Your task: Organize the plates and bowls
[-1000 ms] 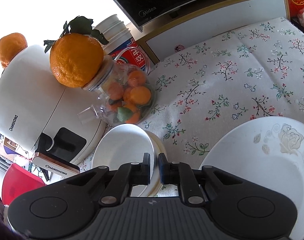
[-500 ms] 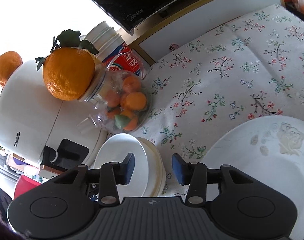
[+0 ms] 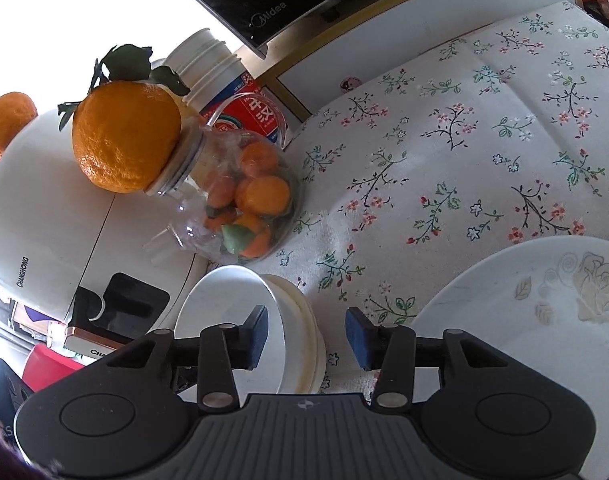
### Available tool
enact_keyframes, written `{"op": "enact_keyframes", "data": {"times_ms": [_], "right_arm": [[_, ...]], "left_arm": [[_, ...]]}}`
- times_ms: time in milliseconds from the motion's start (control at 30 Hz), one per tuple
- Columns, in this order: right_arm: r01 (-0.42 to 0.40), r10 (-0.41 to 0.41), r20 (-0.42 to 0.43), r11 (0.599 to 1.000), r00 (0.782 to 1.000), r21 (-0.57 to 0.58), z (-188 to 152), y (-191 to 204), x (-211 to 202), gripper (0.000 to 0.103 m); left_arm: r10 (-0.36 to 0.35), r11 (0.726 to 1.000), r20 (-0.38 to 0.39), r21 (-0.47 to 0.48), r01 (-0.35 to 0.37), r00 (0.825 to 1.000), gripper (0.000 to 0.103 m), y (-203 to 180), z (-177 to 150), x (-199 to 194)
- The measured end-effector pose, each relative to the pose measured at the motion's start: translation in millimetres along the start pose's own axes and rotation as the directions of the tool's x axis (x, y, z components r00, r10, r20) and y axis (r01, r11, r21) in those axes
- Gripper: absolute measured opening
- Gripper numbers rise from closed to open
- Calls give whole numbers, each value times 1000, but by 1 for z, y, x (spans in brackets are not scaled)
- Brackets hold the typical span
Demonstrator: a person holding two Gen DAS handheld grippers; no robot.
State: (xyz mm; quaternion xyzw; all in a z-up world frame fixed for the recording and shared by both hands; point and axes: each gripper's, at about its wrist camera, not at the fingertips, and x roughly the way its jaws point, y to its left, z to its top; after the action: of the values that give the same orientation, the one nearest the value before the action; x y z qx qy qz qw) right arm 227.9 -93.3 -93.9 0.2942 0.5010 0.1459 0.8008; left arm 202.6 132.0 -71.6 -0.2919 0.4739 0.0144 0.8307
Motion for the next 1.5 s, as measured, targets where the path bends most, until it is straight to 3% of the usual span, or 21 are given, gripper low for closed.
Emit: {"op": "enact_keyframes", "data": {"times_ms": [633, 1233, 1500], "right_arm": [[-35, 34, -7, 998, 999, -44, -7, 7, 4, 43], [-14, 17, 27, 996, 1000, -88, -7, 13, -6, 40], [-9, 12, 47, 997, 999, -75, -4, 12, -25, 40]], "left_arm": [[26, 992, 30, 122, -30, 999, 27, -14, 0, 3], [14, 987, 64, 156, -24, 998, 24, -22, -1, -6], [-48, 986, 67, 164, 37, 997, 24, -31, -4, -18]]}}
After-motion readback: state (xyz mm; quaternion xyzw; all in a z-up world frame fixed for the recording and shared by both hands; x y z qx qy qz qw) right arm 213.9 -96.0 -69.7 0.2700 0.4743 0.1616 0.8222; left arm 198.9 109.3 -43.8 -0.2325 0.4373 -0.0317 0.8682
